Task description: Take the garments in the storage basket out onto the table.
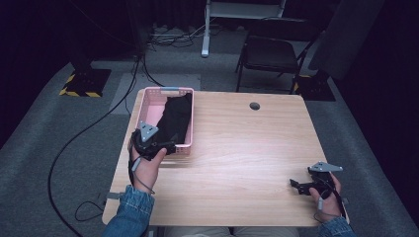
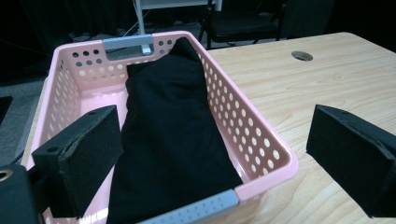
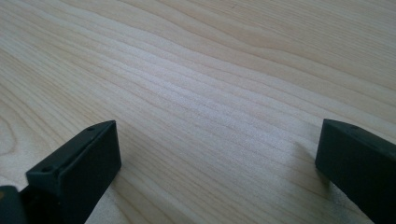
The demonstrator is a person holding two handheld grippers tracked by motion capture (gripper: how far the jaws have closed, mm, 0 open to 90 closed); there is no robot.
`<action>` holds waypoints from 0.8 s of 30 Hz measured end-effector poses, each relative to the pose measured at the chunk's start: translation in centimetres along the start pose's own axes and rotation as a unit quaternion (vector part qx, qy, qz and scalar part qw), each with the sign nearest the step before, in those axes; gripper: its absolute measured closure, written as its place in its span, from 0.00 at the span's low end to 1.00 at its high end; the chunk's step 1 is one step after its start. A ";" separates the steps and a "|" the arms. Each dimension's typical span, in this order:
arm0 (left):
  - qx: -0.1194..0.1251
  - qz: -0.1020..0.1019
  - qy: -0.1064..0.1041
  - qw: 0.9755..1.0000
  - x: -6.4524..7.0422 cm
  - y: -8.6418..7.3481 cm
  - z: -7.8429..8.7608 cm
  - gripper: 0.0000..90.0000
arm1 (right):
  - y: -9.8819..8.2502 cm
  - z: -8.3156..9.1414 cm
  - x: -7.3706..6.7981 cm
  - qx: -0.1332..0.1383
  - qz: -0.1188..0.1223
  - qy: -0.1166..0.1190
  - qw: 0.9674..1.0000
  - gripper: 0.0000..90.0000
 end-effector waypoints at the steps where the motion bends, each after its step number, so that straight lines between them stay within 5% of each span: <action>1: 0.000 0.001 0.000 1.000 0.0 0.0 -0.1 0.03 | 0.0 0.0 0.0 0.000 0.000 0.000 1.000 0.00; 13: -0.015 0.001 -0.008 1.000 -0.3 0.9 -2.2 0.03 | 0.0 0.0 0.0 0.000 0.000 0.000 1.000 0.00; 24: -0.018 -0.001 0.007 1.000 -1.3 1.7 -3.9 0.03 | 0.0 0.0 0.0 0.000 0.000 0.000 1.000 0.00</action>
Point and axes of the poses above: each handheld gripper's, and its own axes: z roughly backward along the jaws, y roughly out of its top, x roughly to its right, the point moved 10 cm from there along -z, roughly forward along the jaws, and after that the axes turned 3 degrees about y, right-handed, at the moved point
